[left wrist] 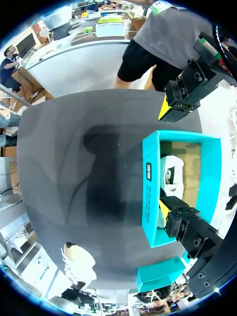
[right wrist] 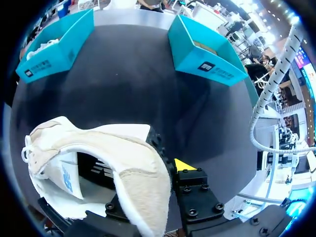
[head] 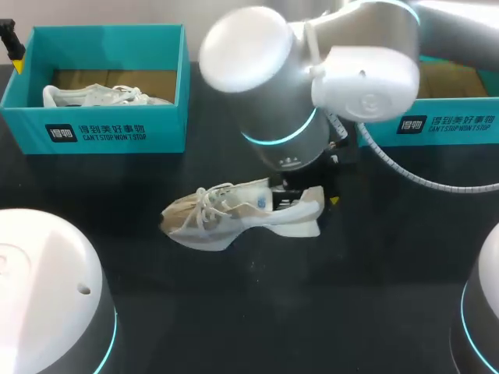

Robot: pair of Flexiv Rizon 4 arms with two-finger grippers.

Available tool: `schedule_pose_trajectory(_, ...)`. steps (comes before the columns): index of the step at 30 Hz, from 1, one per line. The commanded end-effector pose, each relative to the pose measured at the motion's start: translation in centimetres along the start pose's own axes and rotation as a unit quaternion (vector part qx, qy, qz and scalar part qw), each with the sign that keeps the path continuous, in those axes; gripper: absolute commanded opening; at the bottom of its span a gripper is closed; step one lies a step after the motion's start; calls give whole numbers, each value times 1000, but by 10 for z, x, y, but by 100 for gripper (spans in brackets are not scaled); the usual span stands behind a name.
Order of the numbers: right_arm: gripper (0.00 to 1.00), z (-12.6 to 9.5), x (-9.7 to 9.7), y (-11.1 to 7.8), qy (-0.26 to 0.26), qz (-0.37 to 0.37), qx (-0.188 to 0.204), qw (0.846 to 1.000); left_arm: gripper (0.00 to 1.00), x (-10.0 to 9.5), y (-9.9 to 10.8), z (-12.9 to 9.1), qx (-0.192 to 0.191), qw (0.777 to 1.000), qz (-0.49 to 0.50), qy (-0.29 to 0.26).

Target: Take the shoe out of the shoebox, open the shoe tongue, remove and reinsert the insole, then place the shoe into the shoebox

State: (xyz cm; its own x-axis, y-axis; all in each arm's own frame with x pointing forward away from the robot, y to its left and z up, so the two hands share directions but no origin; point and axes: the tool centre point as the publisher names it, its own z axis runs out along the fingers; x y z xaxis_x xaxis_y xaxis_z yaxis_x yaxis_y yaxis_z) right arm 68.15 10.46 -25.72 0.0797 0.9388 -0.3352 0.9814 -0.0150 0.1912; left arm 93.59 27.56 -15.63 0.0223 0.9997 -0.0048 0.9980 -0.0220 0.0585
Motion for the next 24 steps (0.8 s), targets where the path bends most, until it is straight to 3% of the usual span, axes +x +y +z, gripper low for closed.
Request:
schedule_pose_trajectory(1, 0, 3, -2, -3, 3, 6, -1, 1000, 100, 0, -1, -1, -1, 1000, 0, 1)
schedule_pose_trajectory(9, 0, 3, -2, -3, 3, 6, -1, 1000, 100, 0, -1, -1, -1, 1000, 0, 1)
schedule_pose_trajectory(15, 0, 34, 17, -19, 36, -8, 27, 999, 100, 0, -1, -1, -1, 1000, 0, 1)
schedule_pose_trajectory(24, 0, 64, 20, -24, 55, 8, 42, 998, 100, 0, -1, -1, -1, 1000, 0, 1)
